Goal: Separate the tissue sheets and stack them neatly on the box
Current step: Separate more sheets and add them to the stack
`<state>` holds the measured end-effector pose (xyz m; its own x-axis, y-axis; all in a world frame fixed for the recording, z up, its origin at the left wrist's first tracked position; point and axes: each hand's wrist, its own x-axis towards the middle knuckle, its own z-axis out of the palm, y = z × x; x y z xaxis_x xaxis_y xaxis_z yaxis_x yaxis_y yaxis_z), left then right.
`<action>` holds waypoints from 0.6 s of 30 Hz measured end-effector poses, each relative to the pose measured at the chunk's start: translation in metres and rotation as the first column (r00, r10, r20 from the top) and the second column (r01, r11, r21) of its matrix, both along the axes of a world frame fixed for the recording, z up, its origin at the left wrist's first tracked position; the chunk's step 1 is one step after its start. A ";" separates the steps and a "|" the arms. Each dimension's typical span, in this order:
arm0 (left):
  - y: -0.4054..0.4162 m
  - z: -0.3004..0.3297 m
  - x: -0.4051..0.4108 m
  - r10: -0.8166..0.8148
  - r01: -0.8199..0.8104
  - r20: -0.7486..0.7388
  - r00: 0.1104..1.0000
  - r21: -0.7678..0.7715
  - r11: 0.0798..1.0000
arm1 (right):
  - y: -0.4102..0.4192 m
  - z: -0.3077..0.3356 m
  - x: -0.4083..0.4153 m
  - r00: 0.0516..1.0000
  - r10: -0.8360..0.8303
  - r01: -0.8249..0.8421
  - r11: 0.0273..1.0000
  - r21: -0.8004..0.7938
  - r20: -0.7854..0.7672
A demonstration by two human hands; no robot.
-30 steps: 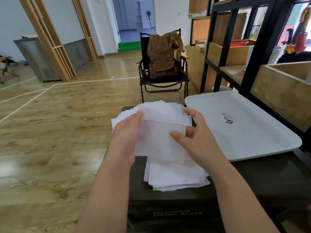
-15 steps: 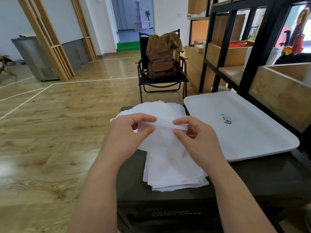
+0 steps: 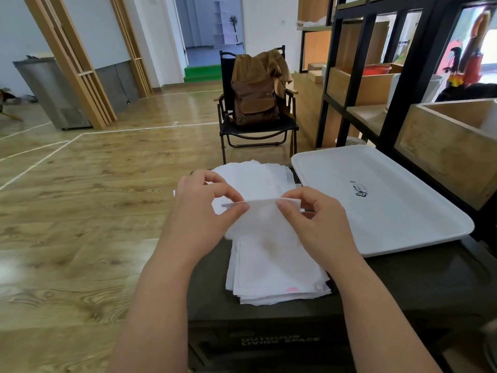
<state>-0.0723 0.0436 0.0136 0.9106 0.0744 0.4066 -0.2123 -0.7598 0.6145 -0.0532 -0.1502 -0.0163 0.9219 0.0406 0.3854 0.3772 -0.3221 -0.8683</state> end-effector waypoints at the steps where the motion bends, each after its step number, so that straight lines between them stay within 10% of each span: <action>1: 0.000 0.000 0.000 0.001 -0.001 -0.010 1.000 0.004 1.000 | -0.001 0.001 0.000 1.000 0.015 -0.014 0.999 0.037 -0.016; 6: -0.004 0.011 -0.006 -0.182 0.130 -0.106 0.978 -0.380 0.916 | -0.003 0.008 -0.003 0.993 0.074 -0.053 0.974 0.220 -0.091; 10: -0.004 0.011 -0.007 -0.240 0.138 -0.235 0.942 -0.380 0.915 | -0.011 0.012 -0.004 0.935 0.173 -0.069 0.945 0.320 -0.310; 18: 0.001 -0.016 0.003 -0.081 0.040 -0.719 0.691 -0.074 0.996 | -0.018 0.000 0.000 0.874 -0.150 -0.113 0.862 -0.493 -0.462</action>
<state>-0.0695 0.0448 -0.0028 0.9254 0.0091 -0.3789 0.2665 -0.7264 0.6335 -0.0532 -0.1684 -0.0166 0.9834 0.0834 -0.1614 -0.0436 -0.7541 -0.6553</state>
